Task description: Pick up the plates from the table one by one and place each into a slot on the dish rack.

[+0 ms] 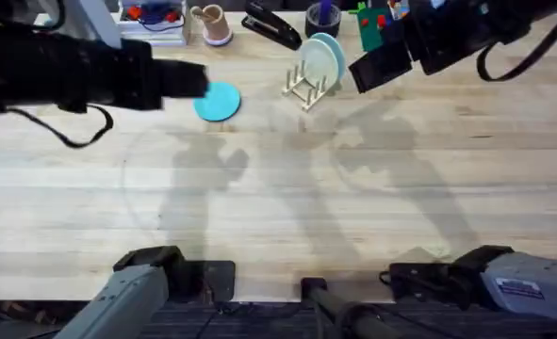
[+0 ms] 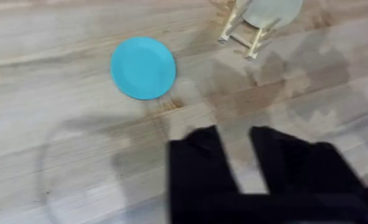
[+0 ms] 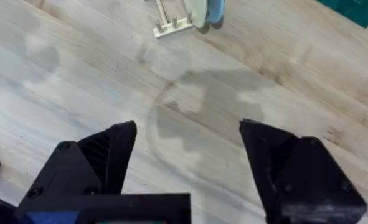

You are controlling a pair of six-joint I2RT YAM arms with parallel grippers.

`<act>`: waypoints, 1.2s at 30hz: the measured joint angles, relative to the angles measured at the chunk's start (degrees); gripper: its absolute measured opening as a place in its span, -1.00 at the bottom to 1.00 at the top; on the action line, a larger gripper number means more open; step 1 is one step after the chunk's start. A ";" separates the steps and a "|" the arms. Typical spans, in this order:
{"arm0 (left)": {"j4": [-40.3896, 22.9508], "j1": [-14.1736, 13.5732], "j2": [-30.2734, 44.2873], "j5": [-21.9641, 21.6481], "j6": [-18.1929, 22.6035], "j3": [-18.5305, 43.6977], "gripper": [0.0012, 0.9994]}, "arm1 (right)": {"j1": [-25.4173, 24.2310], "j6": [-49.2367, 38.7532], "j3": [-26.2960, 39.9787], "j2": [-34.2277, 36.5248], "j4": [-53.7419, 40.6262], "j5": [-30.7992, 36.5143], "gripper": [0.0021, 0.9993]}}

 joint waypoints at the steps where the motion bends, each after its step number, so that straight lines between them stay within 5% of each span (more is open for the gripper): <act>1: 0.03 1.54 1.25 1.40 -0.02 0.00 -0.37 | 0.00 0.00 0.00 0.00 0.00 0.00 0.99; 2: 0.06 3.24 2.73 2.85 -0.02 0.00 -0.71 | 0.00 0.00 0.00 0.00 0.00 0.00 0.99; 4: 0.06 5.88 5.42 5.21 0.16 0.00 -0.91 | 0.00 0.00 0.00 0.00 0.00 0.00 0.99; 15: -3.24 15.99 19.55 21.26 7.34 5.58 -0.93 | 0.00 0.00 0.00 0.00 0.00 0.00 0.99; 24: -5.82 17.94 29.28 30.72 19.14 8.35 -0.93 | 0.00 0.01 0.00 0.00 0.00 0.00 0.99; 36: -5.52 21.18 41.68 34.39 29.93 8.35 -0.93 | 0.00 0.02 -0.01 0.00 0.00 0.00 0.99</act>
